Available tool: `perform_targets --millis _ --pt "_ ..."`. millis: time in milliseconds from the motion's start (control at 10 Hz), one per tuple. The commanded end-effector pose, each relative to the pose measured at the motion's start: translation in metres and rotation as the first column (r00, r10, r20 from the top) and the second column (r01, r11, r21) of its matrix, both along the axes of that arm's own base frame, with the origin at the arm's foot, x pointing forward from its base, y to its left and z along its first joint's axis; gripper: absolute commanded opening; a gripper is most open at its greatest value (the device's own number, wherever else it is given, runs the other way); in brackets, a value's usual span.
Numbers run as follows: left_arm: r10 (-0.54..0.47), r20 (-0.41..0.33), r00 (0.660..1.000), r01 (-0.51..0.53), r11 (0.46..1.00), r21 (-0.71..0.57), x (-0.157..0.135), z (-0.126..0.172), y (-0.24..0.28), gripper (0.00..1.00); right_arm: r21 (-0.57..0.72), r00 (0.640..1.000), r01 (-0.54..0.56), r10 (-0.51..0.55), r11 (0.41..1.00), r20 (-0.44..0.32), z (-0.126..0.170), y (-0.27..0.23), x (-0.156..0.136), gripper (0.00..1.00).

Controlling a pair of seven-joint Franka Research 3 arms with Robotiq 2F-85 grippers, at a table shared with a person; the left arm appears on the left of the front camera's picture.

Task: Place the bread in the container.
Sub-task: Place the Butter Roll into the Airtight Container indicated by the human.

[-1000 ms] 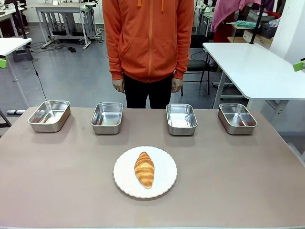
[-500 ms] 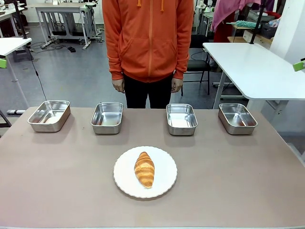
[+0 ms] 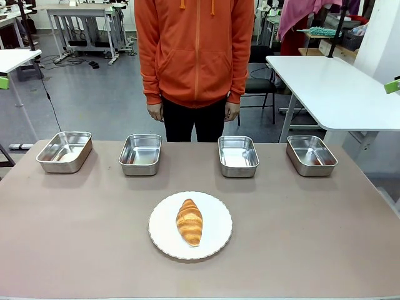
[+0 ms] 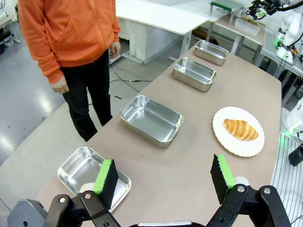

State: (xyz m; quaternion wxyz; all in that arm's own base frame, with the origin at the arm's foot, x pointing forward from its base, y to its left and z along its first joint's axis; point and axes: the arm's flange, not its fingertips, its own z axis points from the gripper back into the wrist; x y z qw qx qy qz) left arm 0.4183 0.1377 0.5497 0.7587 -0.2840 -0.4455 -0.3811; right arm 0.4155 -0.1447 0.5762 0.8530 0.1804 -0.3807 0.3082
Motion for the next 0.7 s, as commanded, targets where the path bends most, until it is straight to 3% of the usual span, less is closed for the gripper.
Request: perform_targets --millis 0,600 --pt "-0.007 0.008 1.0 0.007 1.0 0.0 -0.0005 0.0002 -0.0003 1.0 0.018 1.0 -0.006 0.006 1.0 0.015 0.0001 0.0006 0.0009 1.0" --pt "-0.007 0.008 1.0 0.007 1.0 0.0 -0.0005 0.0002 -0.0003 1.0 0.018 1.0 -0.006 0.006 1.0 0.015 0.0001 0.0006 0.0009 1.0"
